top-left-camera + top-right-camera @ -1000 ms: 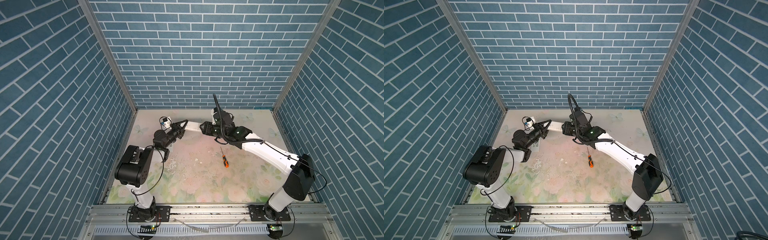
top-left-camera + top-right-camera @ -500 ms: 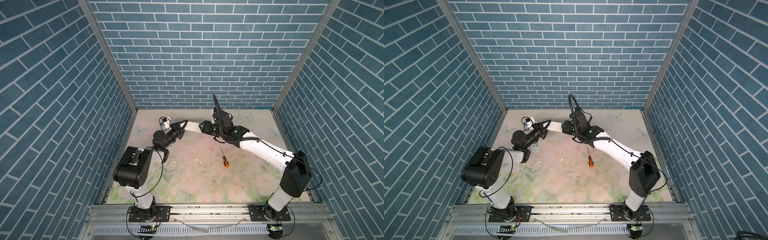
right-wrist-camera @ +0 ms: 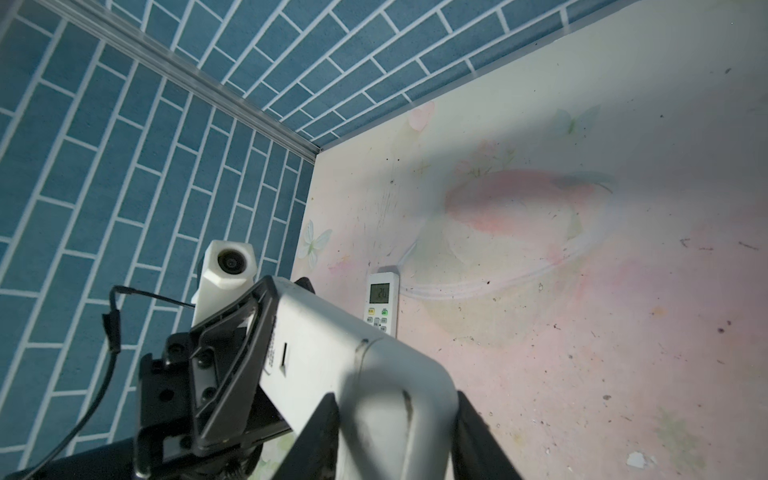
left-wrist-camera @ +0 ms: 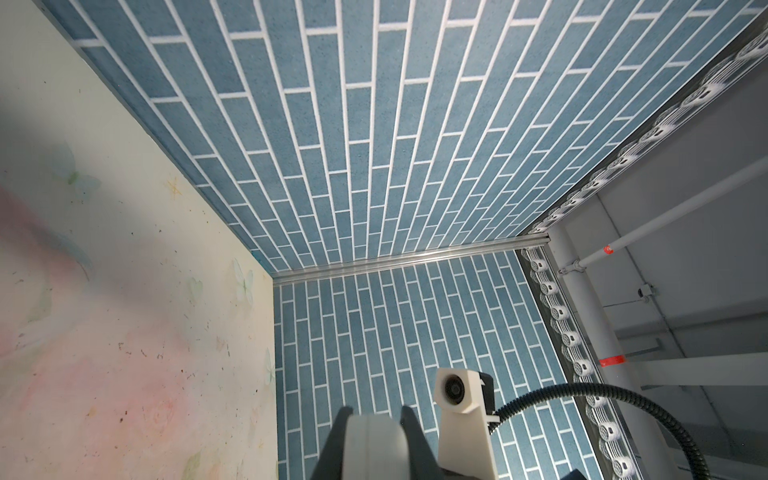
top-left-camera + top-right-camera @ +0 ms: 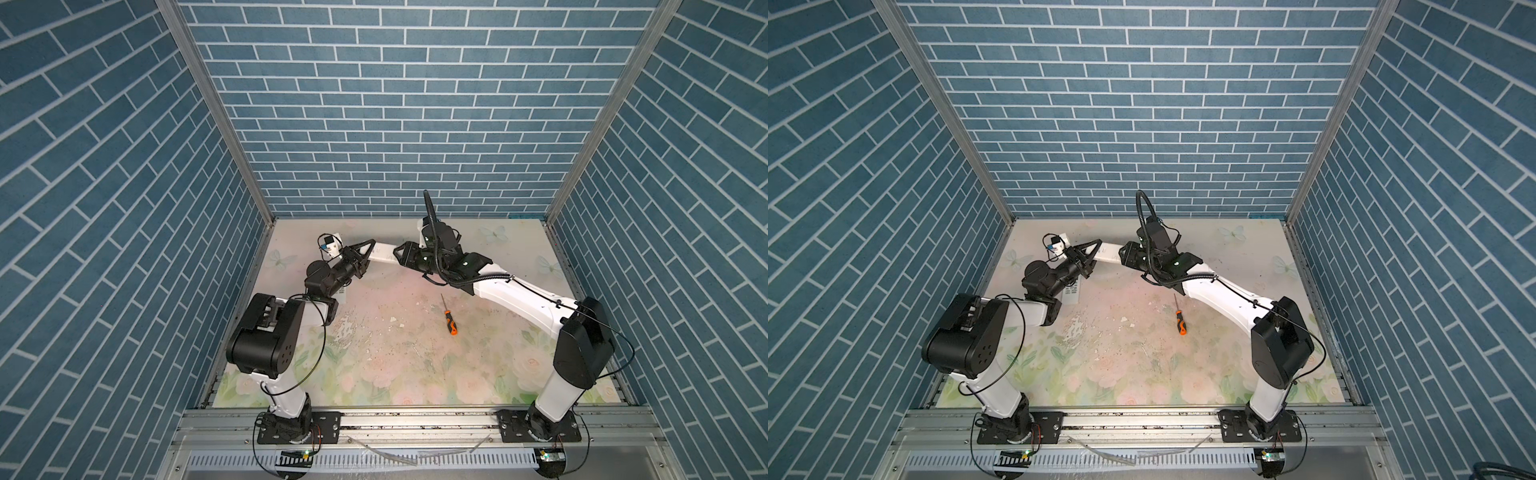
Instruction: Unload the batteries from the remote control
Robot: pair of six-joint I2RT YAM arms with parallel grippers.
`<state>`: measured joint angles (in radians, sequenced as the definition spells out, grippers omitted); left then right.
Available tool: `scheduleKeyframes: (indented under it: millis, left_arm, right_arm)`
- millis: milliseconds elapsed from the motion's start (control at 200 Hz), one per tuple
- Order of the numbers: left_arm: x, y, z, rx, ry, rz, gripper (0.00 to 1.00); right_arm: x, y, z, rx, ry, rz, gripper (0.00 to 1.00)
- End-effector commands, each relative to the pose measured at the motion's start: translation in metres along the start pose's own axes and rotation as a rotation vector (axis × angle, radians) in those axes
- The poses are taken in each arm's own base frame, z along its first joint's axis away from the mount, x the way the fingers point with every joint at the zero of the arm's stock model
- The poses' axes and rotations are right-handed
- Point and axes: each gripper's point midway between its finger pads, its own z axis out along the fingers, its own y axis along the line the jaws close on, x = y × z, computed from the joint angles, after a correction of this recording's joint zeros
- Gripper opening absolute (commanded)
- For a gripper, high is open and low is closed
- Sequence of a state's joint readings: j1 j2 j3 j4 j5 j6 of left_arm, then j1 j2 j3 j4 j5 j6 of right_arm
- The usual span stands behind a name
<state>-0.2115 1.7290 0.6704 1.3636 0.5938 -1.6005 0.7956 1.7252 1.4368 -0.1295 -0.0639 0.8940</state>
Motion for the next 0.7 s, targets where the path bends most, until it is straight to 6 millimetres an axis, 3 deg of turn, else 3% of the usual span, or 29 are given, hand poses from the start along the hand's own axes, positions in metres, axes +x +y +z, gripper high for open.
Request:
scheduleKeyframes:
  millis: [0,365,695]
  left_arm:
    - [0.001,-0.025,-0.001,0.068,0.004,0.043,0.00]
    - [0.001,-0.029,0.000,0.076,0.005,0.029,0.00]
    - [0.001,-0.037,0.000,0.091,0.010,0.021,0.00]
  right_arm:
    - [0.005,-0.007,0.001,0.000,0.004,0.033,0.37]
    - [0.010,-0.012,0.001,0.005,0.011,0.035,0.29]
    - [0.008,-0.011,-0.006,-0.001,0.000,0.030,0.34]
